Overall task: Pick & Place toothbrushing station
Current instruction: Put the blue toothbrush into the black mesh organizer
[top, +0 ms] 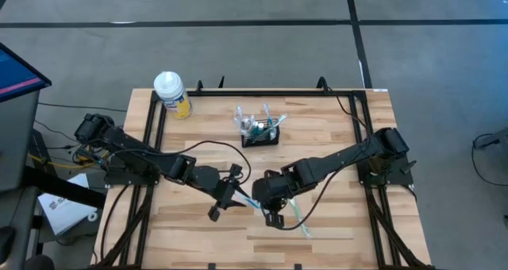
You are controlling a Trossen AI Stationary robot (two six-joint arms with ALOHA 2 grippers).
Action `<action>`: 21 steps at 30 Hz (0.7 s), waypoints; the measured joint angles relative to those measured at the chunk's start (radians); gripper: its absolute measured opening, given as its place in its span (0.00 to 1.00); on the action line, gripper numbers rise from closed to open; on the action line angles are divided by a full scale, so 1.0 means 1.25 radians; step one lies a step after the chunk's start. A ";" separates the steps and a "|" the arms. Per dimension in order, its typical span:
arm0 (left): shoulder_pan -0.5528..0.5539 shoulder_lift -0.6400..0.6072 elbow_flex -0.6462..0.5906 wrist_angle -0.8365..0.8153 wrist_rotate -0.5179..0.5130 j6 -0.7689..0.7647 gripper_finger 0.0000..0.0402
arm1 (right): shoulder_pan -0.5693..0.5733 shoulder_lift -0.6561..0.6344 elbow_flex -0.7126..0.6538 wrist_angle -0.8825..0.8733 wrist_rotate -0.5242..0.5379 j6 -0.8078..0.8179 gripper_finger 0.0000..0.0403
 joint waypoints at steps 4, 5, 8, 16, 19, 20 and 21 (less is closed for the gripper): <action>0.000 0.000 0.000 0.000 -0.015 0.000 0.30 | -0.005 0.000 0.017 0.008 0.000 -0.003 0.00; -0.003 0.000 0.000 0.000 -0.032 0.000 0.30 | -0.007 0.000 0.021 0.008 0.000 -0.003 0.00; -0.014 0.000 0.000 -0.002 -0.096 0.000 0.31 | -0.011 0.000 0.024 0.010 0.000 -0.003 0.00; -0.077 0.000 0.000 -0.015 -0.205 0.068 0.42 | -0.033 0.000 0.024 0.018 0.003 0.004 0.00; -0.096 0.000 0.000 -0.019 -0.280 0.071 0.47 | -0.041 0.000 0.024 0.043 -0.001 0.004 0.00; -0.101 0.000 0.000 -0.021 -0.301 0.082 0.48 | -0.043 0.000 0.024 0.057 -0.001 0.005 0.00; -0.104 0.000 0.000 -0.024 -0.318 0.087 0.49 | -0.045 0.000 0.024 0.071 -0.002 0.007 0.00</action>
